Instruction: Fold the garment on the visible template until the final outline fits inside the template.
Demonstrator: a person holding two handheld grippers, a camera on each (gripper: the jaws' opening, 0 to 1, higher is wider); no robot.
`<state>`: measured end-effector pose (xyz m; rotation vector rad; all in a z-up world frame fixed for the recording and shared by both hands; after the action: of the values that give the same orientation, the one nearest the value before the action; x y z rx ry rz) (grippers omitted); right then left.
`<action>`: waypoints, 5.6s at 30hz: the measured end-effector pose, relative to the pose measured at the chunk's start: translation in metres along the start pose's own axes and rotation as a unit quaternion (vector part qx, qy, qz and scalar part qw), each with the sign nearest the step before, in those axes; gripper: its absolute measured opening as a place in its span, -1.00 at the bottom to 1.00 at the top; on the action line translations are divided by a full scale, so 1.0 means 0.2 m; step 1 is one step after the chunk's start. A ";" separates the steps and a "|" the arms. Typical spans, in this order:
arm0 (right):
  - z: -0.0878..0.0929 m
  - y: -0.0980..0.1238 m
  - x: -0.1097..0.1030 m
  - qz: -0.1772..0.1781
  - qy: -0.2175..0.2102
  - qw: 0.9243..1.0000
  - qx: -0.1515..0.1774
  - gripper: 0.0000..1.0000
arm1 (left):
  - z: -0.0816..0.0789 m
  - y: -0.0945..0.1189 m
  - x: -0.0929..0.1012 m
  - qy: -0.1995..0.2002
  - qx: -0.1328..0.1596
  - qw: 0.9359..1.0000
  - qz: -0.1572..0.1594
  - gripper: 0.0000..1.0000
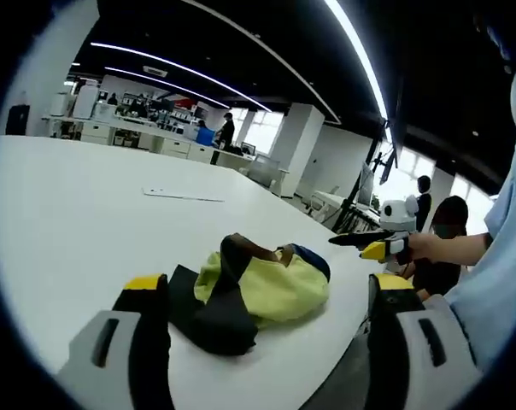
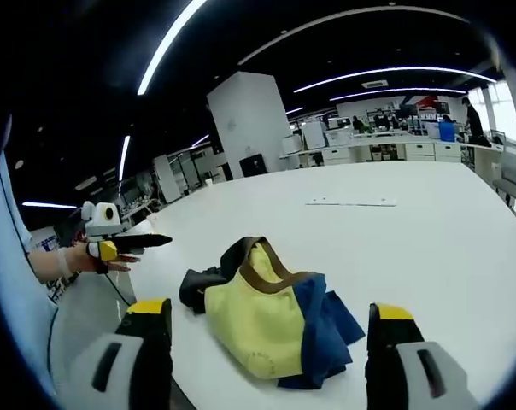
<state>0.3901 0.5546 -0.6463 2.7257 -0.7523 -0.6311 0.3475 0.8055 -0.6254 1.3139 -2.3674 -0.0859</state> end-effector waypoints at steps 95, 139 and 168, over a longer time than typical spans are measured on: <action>0.13 -0.05 0.23 0.057 -0.010 0.996 -0.063 -0.70 | 0.20 -0.61 -0.19 -0.058 -0.133 0.989 0.006 -0.58; -0.37 0.15 0.09 0.059 0.053 0.997 0.017 -1.00 | -0.37 -0.16 -0.18 -0.009 0.003 0.999 -0.032 -1.00; -1.04 0.30 -0.03 0.050 0.142 0.973 0.173 -1.00 | -0.99 -0.09 -0.05 -0.064 0.129 0.989 0.011 -1.00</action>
<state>0.4570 0.5307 -0.4419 2.9676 -0.9956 -0.0840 0.4445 0.8330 -0.4536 1.4371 -2.5695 0.1519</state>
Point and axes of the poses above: the point that each gripper's makers call its tool centre point, and the gripper's own axes: y roughly backward along the fingers, x roughly to its right, z roughly out of its underside, the point moved 2 cm from there along y, roughly backward along the fingers, and after that the axes turned 9 degrees about -z, right-handed, at the moved point
